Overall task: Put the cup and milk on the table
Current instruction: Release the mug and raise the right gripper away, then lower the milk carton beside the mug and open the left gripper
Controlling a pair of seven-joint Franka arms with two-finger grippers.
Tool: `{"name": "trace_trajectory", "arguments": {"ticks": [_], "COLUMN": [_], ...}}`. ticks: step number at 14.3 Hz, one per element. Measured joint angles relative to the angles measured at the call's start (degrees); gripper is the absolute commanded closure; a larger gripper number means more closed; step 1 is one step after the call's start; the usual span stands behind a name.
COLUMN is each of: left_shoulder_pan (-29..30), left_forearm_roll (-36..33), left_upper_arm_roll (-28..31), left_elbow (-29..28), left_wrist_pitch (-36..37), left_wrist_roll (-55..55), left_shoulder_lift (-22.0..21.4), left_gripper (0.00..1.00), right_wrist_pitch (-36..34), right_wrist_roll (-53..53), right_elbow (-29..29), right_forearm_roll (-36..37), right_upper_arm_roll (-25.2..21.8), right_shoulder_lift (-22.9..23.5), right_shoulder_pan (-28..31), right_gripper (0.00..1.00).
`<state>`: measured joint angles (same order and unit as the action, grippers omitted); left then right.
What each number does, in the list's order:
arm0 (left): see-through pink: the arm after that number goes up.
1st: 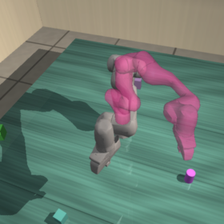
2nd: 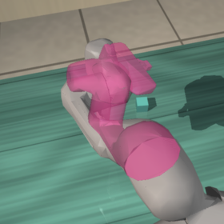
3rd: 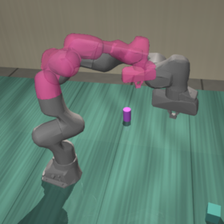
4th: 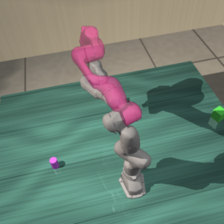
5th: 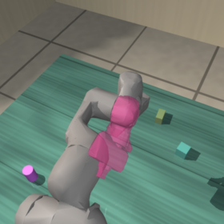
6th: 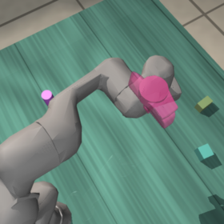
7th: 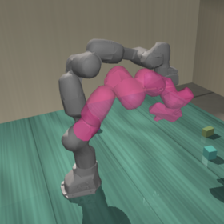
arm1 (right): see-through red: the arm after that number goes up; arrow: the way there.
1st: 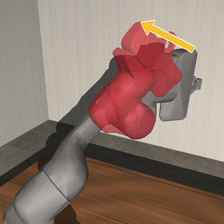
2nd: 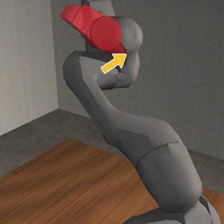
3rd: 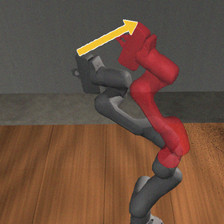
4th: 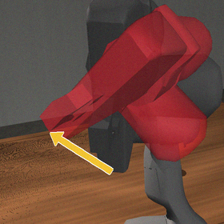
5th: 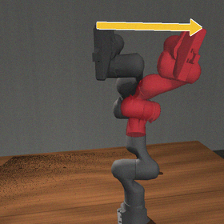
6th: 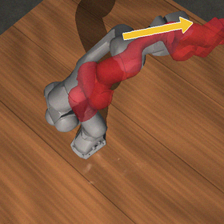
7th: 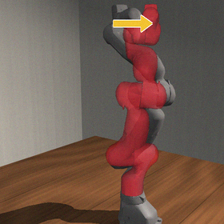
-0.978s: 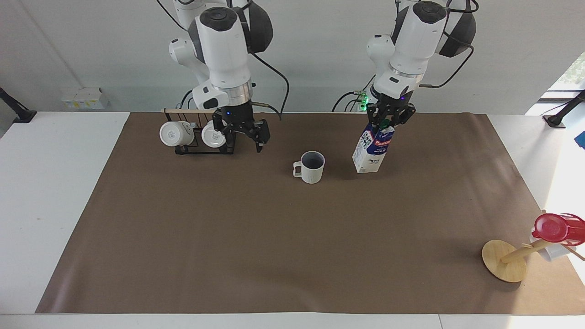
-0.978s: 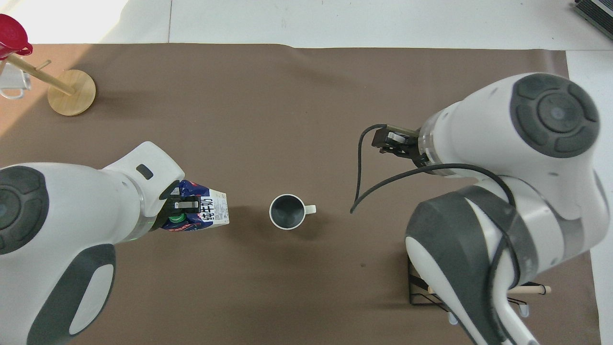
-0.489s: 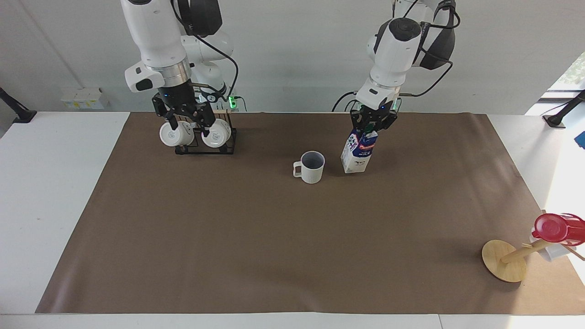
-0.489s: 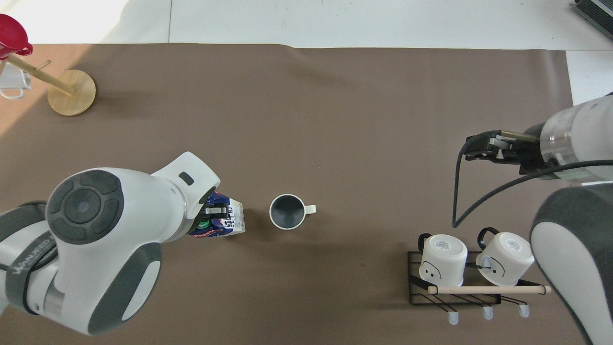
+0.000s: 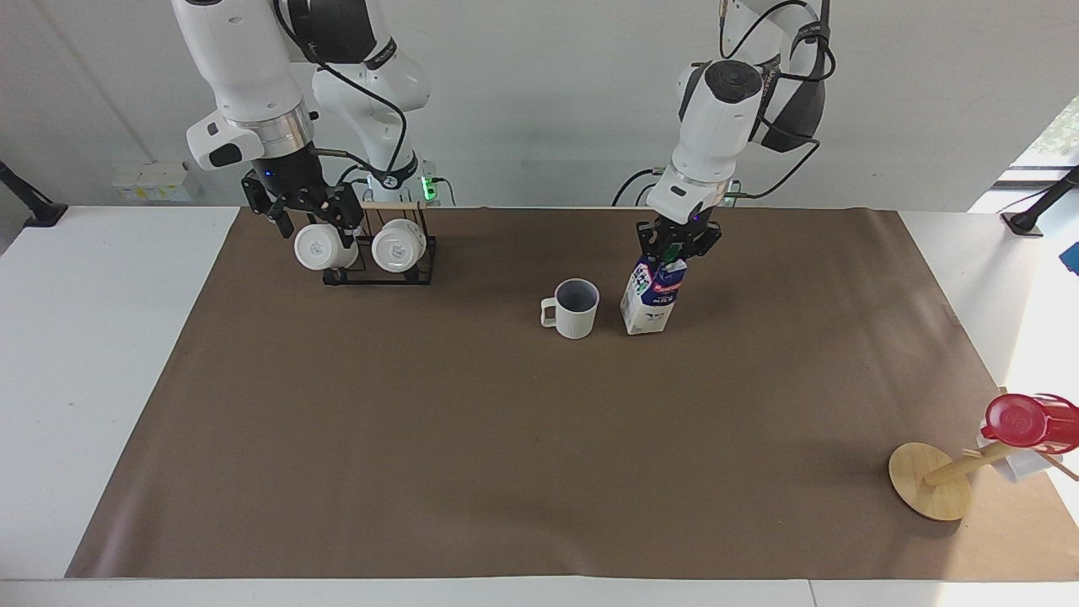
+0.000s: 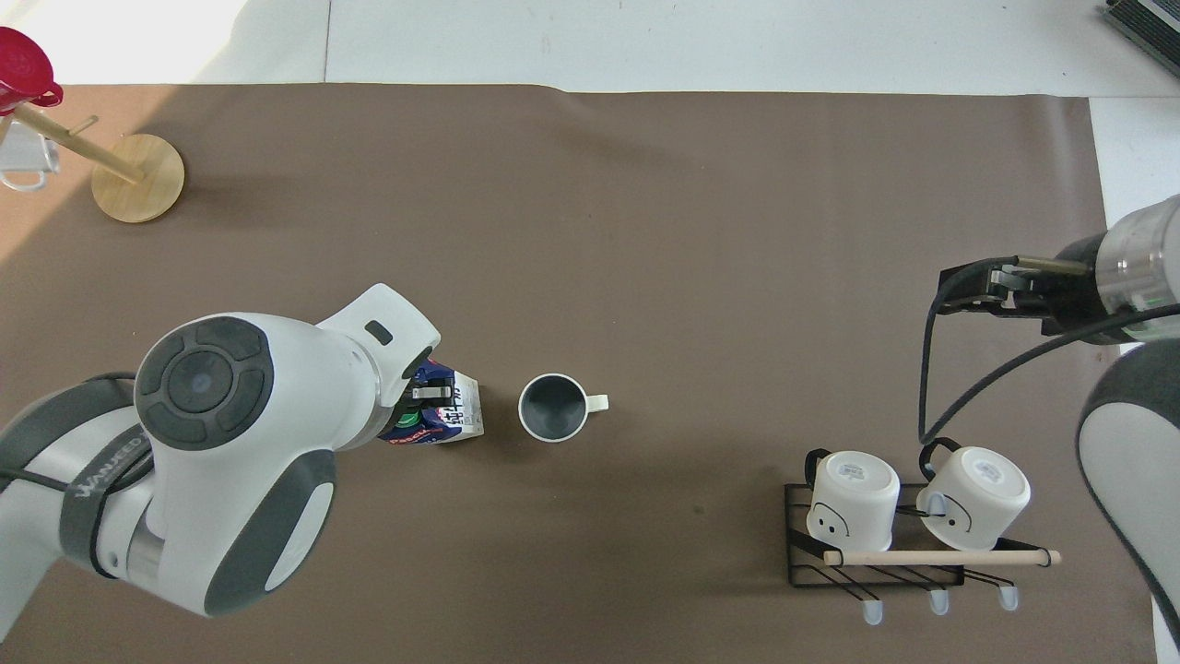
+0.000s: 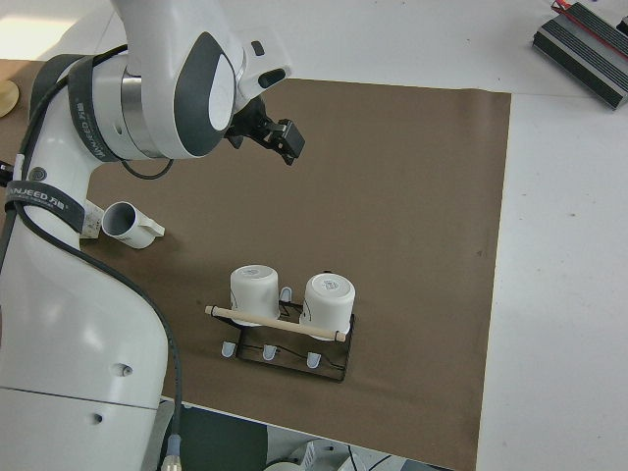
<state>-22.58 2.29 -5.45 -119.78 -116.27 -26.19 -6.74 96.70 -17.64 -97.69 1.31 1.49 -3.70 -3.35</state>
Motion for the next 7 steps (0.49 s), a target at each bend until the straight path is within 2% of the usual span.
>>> {"name": "trace_trajectory", "arguments": {"ticks": [3, 7], "left_shoulder_pan": [0.0, -0.04], "left_forearm_roll": [0.0, 0.0], "left_upper_arm_roll": [0.01, 0.01], "left_elbow": [0.0, -0.06], "left_wrist_pitch": [-0.03, -0.23], "left_wrist_roll": [-0.02, -0.02], "left_shoulder_lift": [0.06, 0.51], "left_gripper": [0.65, 0.65], "right_wrist_pitch": [-0.71, -3.1], "right_wrist_roll": [0.75, 1.38], "right_elbow": [0.78, 4.77], "right_forearm_roll": [-0.45, -0.67], "right_upper_arm_roll": [0.0, 0.02], "right_shoulder_lift": [0.1, 1.99], "right_shoulder_pan": [0.4, 0.65], "right_gripper": [0.0, 0.0]}}
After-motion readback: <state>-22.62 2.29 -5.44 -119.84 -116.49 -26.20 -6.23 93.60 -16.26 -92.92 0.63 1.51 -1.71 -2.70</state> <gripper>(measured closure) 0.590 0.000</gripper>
